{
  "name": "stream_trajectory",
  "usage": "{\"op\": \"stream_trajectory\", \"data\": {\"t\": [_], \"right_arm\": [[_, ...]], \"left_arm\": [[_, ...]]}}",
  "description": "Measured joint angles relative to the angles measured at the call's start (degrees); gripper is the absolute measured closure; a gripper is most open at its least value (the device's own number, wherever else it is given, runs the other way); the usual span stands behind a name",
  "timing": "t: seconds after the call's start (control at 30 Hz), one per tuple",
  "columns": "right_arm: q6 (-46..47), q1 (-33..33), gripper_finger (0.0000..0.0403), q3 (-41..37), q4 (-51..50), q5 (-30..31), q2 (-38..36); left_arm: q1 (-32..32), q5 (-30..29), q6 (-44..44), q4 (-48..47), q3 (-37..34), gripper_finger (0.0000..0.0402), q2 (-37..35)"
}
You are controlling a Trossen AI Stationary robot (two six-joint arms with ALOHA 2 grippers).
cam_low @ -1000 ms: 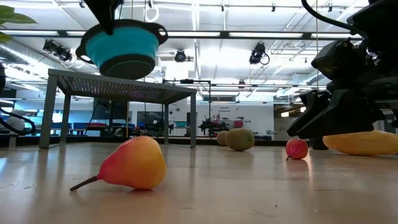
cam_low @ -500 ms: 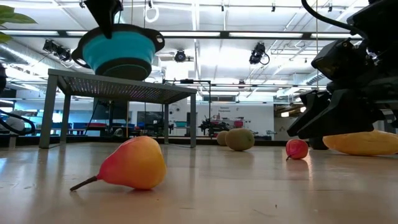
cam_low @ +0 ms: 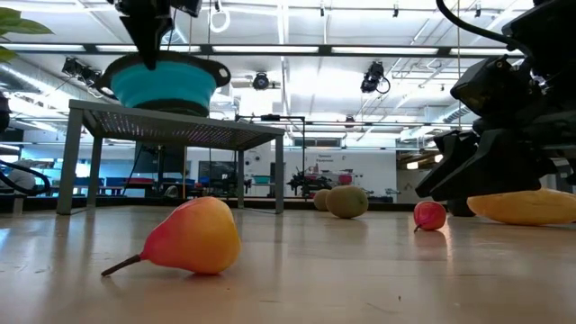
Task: Pick & Place Fruit
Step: Put the blue strainer bowl on the shelf
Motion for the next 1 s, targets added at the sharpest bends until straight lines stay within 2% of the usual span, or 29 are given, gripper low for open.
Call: {"op": "stream_trajectory", "data": {"t": [0.2,0.5,0.67,0.87,1.0], "right_arm": [[0.0,0.0,0.0249,0.0,0.0,0.0,0.0],[0.0,0.0,0.0249,0.0,0.0,0.0,0.0],[0.0,0.0,0.0249,0.0,0.0,0.0,0.0],[0.0,0.0,0.0249,0.0,0.2,0.0,0.0],[0.0,0.0,0.0249,0.0,0.2,0.0,0.0]], "left_arm": [[0.0,0.9,0.0,-0.2,-2.1,0.0331,0.0],[-1.4,-0.6,2.9,-0.2,-2.1,0.0336,0.0],[-2.4,-1.5,2.6,-0.2,-1.3,0.0322,0.0],[-2.9,-0.1,-0.2,-0.2,3.3,0.0285,0.0],[-3.1,-0.2,-3.3,-0.2,5.5,0.0244,0.0]]}}
